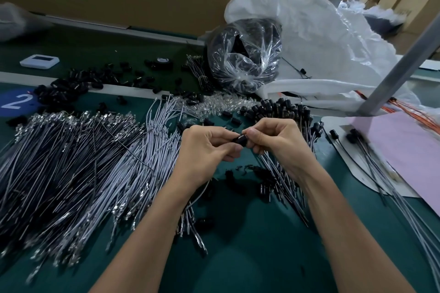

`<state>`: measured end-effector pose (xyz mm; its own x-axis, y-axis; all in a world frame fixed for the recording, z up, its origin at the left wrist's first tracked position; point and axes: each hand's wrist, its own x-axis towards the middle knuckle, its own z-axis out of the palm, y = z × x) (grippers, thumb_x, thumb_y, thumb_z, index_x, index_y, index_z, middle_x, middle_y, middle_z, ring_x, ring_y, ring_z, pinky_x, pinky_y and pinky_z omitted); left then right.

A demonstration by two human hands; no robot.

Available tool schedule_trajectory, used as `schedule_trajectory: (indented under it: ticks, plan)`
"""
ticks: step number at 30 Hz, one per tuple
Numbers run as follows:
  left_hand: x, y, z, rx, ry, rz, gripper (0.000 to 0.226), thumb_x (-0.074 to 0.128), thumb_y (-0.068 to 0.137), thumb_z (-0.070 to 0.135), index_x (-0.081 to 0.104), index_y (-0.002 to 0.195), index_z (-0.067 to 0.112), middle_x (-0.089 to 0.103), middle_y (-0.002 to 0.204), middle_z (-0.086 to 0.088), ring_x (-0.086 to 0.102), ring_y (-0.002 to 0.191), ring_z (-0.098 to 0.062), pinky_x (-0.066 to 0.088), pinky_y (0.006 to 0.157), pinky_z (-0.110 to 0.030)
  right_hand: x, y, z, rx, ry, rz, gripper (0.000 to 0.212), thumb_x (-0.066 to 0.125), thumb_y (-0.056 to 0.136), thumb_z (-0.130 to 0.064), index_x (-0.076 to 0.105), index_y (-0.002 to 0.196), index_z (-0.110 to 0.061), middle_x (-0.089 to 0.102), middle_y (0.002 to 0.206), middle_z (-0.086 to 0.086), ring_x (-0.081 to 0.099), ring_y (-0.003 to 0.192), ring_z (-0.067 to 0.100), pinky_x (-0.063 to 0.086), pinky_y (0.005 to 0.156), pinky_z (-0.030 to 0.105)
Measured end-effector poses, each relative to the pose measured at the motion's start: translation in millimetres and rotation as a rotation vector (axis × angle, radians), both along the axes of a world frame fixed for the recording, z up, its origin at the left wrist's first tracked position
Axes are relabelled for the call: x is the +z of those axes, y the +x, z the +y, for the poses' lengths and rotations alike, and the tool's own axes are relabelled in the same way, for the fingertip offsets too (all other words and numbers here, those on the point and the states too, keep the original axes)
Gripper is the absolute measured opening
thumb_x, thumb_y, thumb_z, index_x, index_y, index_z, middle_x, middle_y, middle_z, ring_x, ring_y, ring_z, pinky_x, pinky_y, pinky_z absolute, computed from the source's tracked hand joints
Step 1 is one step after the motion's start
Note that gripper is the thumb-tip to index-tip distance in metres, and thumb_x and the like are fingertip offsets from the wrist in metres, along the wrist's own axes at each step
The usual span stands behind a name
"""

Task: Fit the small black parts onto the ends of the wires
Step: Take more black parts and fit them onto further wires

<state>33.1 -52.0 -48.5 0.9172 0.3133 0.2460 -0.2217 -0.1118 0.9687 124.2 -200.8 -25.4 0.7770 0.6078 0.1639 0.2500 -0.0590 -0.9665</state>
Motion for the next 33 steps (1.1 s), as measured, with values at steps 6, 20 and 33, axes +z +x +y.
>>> schedule_trajectory:
  ticks: [6, 20, 33]
  plan:
    - [1.8, -4.1, -2.0, -0.040, -0.010, -0.051, 0.020, 0.076, 0.078, -0.003, 0.075, 0.090, 0.012, 0.075, 0.072, -0.003, 0.074, 0.062, -0.019, 0.057, 0.056, -0.021, -1.5, -0.6, -1.4, 0.092, 0.077, 0.087, 0.008, 0.070, 0.077, -0.020, 0.075, 0.073, -0.015, 0.067, 0.063, 0.007, 0.059, 0.055, 0.013, 0.047, 0.053, 0.019]
    - [22.1, -10.6, 11.6, 0.171, -0.381, -0.116, 0.046, 0.046, 0.090, 0.051, 0.068, 0.094, 0.011, 0.076, 0.079, -0.009, 0.074, 0.070, -0.026, 0.058, 0.060, -0.028, 29.1, 19.4, -51.5, 0.182, 0.537, 0.300, 0.032, 0.051, 0.091, -0.044, 0.065, 0.078, -0.018, 0.051, 0.062, -0.008, 0.047, 0.055, 0.006, 0.045, 0.059, 0.017]
    - [19.3, -9.5, 15.0, 0.643, -0.451, -0.147, 0.027, 0.054, 0.101, 0.029, 0.067, 0.082, 0.014, 0.071, 0.064, 0.000, 0.066, 0.058, -0.015, 0.052, 0.055, -0.022, 69.0, 49.6, -52.6, -0.439, -0.538, -0.454, 0.016, 0.063, 0.093, -0.036, 0.069, 0.090, -0.021, 0.066, 0.069, -0.003, 0.057, 0.059, 0.010, 0.043, 0.054, 0.023]
